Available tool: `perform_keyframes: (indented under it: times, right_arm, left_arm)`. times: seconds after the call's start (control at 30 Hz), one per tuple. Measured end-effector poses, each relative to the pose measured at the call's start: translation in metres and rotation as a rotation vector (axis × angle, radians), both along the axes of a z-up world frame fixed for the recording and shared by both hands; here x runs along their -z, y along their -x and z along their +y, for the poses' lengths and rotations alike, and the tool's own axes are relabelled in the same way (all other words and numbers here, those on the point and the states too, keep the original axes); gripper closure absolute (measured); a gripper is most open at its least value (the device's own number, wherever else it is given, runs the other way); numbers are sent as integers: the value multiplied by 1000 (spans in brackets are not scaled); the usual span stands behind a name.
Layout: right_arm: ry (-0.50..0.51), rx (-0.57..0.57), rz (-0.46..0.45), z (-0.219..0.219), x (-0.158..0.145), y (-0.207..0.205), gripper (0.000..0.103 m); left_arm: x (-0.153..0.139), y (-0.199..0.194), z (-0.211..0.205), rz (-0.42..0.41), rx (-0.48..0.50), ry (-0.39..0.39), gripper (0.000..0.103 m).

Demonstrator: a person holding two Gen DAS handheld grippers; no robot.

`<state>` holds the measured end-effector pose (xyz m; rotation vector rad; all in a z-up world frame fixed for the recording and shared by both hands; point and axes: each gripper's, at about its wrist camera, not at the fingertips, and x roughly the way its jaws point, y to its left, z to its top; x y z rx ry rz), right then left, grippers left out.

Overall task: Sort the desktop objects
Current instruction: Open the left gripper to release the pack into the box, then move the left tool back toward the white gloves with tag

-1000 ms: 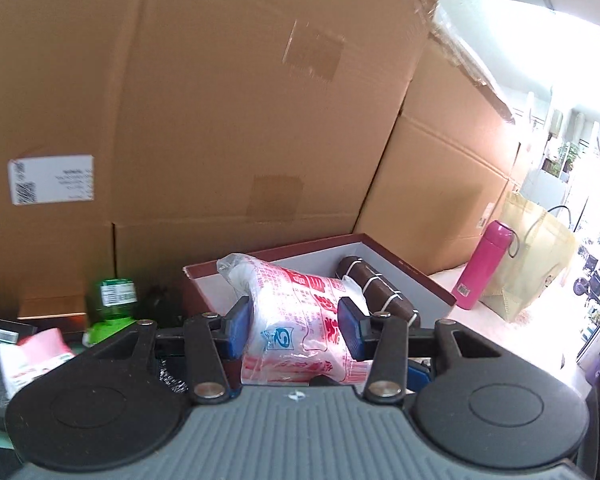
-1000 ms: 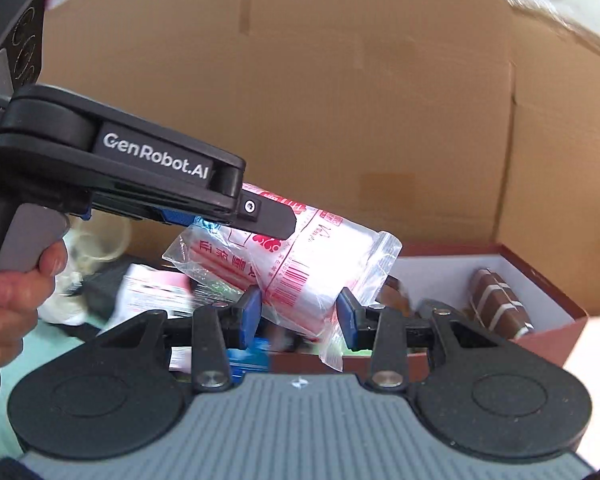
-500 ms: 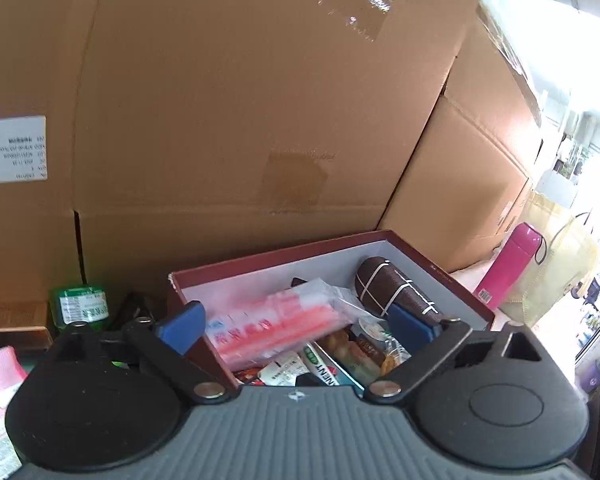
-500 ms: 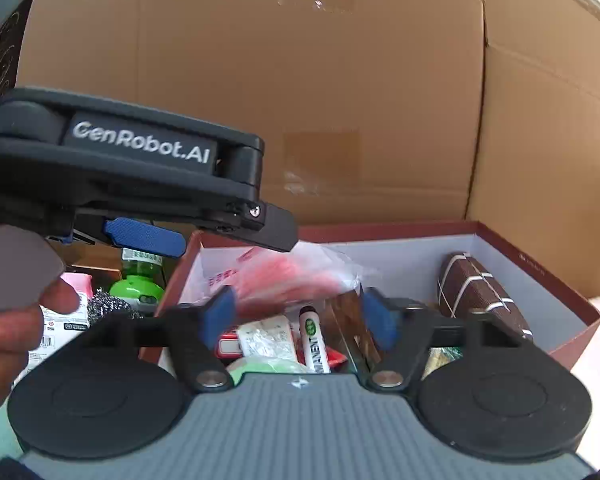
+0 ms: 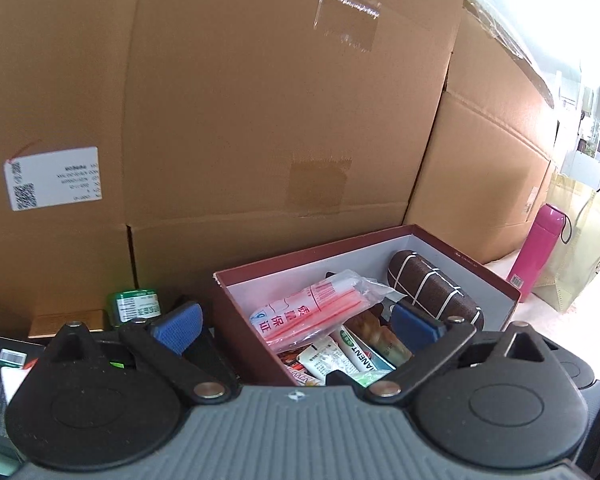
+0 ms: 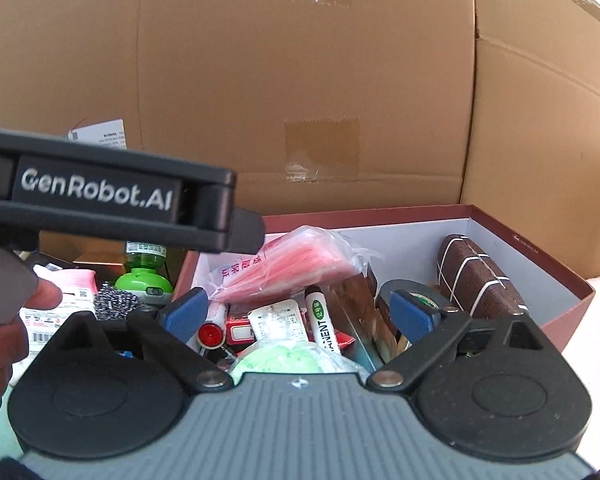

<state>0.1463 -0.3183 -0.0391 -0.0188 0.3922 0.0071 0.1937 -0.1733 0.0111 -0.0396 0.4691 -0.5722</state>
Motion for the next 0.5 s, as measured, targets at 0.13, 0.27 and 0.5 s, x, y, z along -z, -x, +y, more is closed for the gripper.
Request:
perform_keyframes:
  times: [0.13, 0.27, 0.5]
  right_arm:
    - [0, 9, -5, 3, -4, 12, 7]
    - [-10, 15, -2, 8, -8, 27, 7]
    - [-27, 4, 12, 24, -10, 60, 7]
  left_arm:
    - [-5, 18, 7, -35, -27, -17, 0]
    - [-7, 37, 14, -45, -70, -59, 0]
    - [-1, 69, 34, -13, -146, -144, 0]
